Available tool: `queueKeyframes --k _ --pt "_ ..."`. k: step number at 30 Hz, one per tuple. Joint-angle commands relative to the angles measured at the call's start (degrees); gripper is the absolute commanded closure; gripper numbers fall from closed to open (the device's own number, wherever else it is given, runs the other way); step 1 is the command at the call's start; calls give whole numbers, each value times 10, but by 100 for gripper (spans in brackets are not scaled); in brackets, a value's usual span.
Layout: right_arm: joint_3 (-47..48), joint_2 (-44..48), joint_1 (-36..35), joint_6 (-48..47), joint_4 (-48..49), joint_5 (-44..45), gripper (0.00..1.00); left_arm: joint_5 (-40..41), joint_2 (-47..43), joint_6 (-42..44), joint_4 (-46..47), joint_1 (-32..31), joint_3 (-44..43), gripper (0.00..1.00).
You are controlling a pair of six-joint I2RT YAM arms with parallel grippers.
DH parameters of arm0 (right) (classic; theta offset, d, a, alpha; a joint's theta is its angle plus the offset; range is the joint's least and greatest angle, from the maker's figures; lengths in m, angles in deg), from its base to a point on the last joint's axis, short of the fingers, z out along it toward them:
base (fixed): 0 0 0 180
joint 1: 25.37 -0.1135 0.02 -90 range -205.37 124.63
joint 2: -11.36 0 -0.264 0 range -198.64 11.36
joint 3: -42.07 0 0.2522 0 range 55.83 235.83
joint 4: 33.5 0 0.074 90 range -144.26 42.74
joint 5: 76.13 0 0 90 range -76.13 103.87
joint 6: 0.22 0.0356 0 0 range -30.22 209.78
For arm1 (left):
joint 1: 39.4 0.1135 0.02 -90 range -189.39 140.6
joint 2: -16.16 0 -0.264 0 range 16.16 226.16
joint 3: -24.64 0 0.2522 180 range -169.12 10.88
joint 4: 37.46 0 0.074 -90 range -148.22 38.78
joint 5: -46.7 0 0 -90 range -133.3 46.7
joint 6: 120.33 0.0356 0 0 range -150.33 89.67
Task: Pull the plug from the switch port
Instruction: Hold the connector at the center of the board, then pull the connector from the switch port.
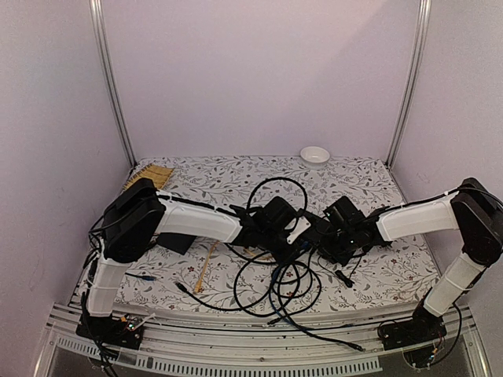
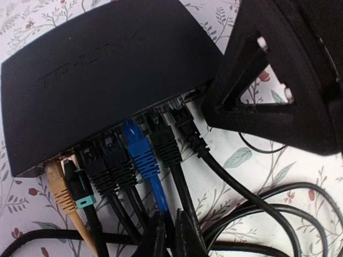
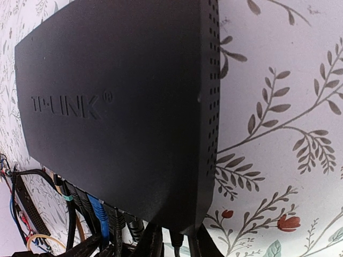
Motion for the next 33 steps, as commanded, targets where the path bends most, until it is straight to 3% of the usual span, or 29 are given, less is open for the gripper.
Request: queueKeyframes --k 1,11,33 --pt "-2 -12 4 2 0 -2 85 -1 32 -4 -54 -3 -5 97" --pt "-2 -20 4 -2 4 -10 96 -7 33 -5 -58 -3 -14 100" --pt "7 -33 0 -34 6 -25 98 -6 16 -15 -33 4 -18 100"
